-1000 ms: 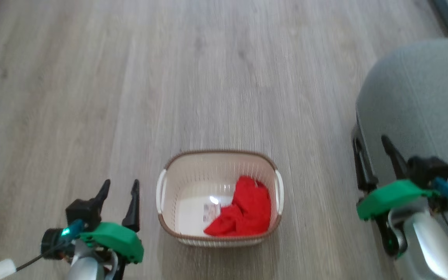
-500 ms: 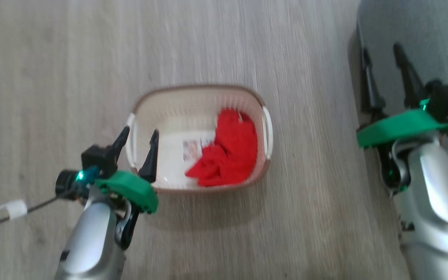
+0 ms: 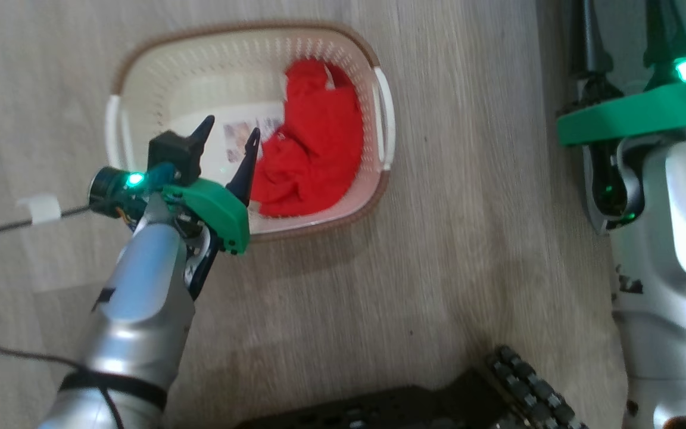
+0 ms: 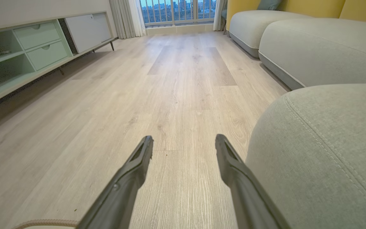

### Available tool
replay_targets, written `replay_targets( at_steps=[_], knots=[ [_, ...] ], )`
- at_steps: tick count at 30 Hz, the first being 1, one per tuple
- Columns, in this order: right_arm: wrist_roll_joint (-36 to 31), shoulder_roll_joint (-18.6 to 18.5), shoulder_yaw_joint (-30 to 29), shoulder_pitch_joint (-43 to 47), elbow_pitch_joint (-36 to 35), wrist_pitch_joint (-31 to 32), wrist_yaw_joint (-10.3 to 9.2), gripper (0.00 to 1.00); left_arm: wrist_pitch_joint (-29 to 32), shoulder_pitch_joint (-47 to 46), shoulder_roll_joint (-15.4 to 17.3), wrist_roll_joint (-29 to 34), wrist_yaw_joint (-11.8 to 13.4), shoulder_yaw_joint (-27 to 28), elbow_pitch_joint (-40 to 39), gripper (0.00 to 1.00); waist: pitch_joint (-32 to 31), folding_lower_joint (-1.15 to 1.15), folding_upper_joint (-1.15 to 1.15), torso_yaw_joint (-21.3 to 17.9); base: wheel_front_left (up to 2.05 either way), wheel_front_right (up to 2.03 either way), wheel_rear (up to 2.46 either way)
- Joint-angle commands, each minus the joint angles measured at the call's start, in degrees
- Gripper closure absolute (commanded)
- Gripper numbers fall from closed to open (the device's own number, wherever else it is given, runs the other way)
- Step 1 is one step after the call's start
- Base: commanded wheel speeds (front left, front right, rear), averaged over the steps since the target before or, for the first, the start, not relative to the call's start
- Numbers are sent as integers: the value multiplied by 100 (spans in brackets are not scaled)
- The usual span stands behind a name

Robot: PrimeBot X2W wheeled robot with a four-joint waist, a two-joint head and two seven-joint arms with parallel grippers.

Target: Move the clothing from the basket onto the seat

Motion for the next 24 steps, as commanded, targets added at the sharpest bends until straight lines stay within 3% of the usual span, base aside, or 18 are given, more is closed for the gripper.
replay_targets(
  at_steps=[1,9,14,24],
  knots=[
    [-47,71,82,-46,-208,-52,-1,0,-56,-73,88,22,-31,72,121,0,411,-2,0,-233,0,0,0],
    [-43,104,165,-90,-259,-52,-1,0,-37,-1032,89,-149,-50,-658,1566,0,830,-2,0,-471,0,0,0],
    [116,108,195,-65,-272,-52,-1,0,351,-1496,84,-450,-51,-1217,2268,0,995,-2,0,-616,0,0,0],
    [364,110,200,-26,-295,-52,-1,0,1091,-2095,174,-943,-52,-1964,2819,0,1339,-2,0,-864,0,0,0]
  ],
)
